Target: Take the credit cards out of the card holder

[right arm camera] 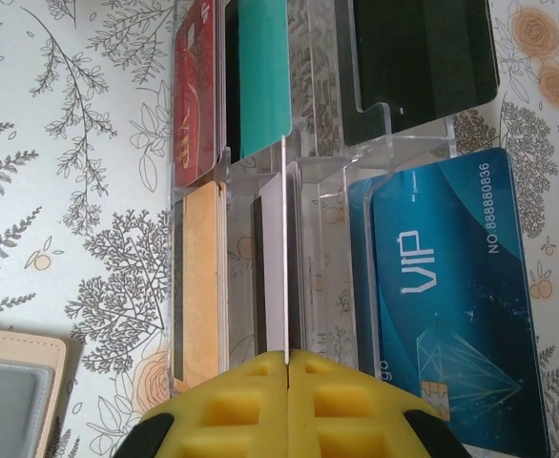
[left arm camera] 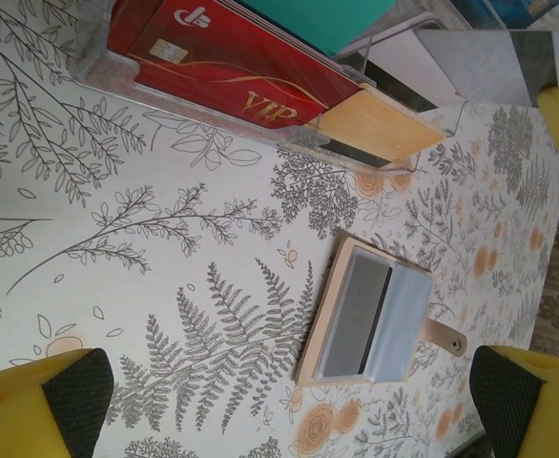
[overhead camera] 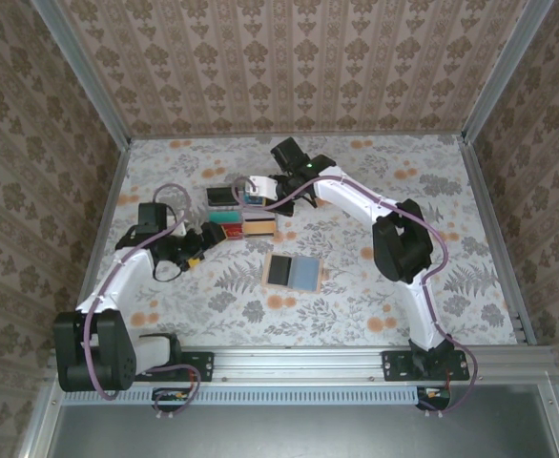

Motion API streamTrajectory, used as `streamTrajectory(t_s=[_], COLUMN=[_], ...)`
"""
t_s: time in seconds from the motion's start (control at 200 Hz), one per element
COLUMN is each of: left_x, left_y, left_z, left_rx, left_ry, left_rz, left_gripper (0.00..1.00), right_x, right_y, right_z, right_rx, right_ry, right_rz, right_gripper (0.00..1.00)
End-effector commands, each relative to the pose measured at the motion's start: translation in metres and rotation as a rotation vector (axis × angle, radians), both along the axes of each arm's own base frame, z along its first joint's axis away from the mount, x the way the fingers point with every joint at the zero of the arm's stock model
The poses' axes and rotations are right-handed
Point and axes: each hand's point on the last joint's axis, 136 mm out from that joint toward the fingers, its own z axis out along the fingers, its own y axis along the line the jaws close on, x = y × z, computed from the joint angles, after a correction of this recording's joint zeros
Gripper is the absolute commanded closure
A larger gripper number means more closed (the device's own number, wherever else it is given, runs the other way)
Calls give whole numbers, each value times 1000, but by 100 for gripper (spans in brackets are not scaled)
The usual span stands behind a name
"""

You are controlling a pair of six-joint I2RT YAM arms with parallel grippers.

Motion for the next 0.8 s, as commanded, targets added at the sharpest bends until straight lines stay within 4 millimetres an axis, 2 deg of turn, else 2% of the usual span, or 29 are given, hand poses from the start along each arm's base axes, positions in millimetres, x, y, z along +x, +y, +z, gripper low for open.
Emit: streamTrajectory(t_s=[0.0, 0.195, 0.385, 0.485, 0.685, 0.795], left_x=[-3, -4, -3, -3, -3, -2], left_y=[-2, -2, -2, -2, -3, -3], left_z=[-2, -2, -2, -1, 0, -1], left_rx=[-28, -30, -31, -32, -32, -32], left_ry=[9, 11, 9, 9, 7, 6], left_rz=[-6, -8, -9, -9, -10, -9], left_gripper=[0, 0, 0, 0, 0, 0], right_x=[-1, -1, 2, 6, 5, 0], right_y=[1, 1, 0, 2, 6, 8], right_z=[-14, -19, -12, 1, 47, 53], right_rx=[-52, -73, -72, -42, 106, 148], right_ry=[10, 11, -5, -17, -26, -11], right_rz=[13, 15, -7, -49, -121, -127], right_gripper=[97, 89, 78, 73, 66, 65])
